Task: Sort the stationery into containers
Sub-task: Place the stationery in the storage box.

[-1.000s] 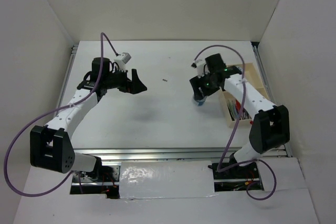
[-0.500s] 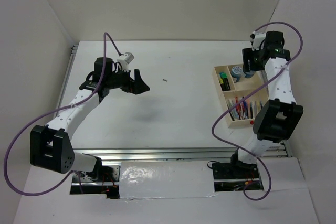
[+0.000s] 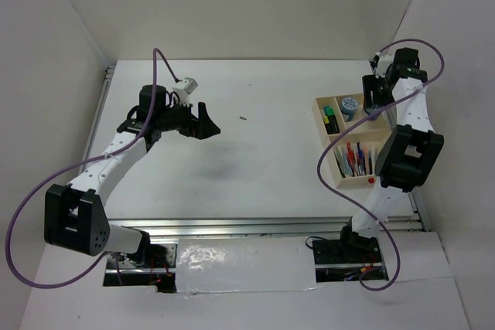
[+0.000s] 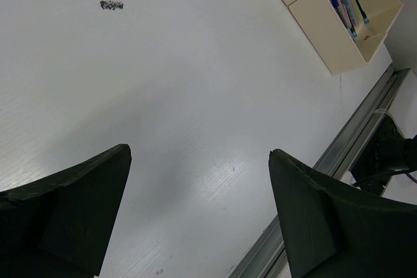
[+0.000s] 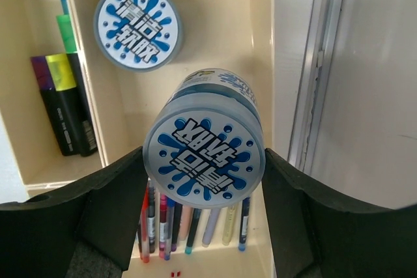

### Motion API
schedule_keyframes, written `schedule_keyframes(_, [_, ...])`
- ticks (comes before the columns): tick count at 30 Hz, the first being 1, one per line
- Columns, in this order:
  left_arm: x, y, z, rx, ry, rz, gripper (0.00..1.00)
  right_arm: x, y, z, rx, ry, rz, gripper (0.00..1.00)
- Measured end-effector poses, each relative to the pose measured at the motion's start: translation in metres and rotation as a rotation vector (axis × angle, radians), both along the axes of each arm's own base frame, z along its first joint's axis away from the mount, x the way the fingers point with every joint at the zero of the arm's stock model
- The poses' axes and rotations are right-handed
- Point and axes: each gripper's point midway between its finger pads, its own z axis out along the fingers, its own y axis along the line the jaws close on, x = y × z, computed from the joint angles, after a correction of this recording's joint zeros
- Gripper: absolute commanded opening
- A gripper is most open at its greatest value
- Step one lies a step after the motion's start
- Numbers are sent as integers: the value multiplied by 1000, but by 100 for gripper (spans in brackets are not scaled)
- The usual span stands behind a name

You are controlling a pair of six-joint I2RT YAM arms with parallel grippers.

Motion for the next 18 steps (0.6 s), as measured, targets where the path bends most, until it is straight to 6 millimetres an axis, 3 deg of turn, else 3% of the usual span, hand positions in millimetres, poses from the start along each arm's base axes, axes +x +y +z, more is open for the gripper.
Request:
schedule_keyframes(11, [1, 1, -1, 3, 0, 4, 99, 25, -13, -30, 5, 40, -27, 37])
schedule_keyframes(18, [1, 1, -1, 3, 2, 5, 99, 30, -16, -39, 15, 54, -51, 48])
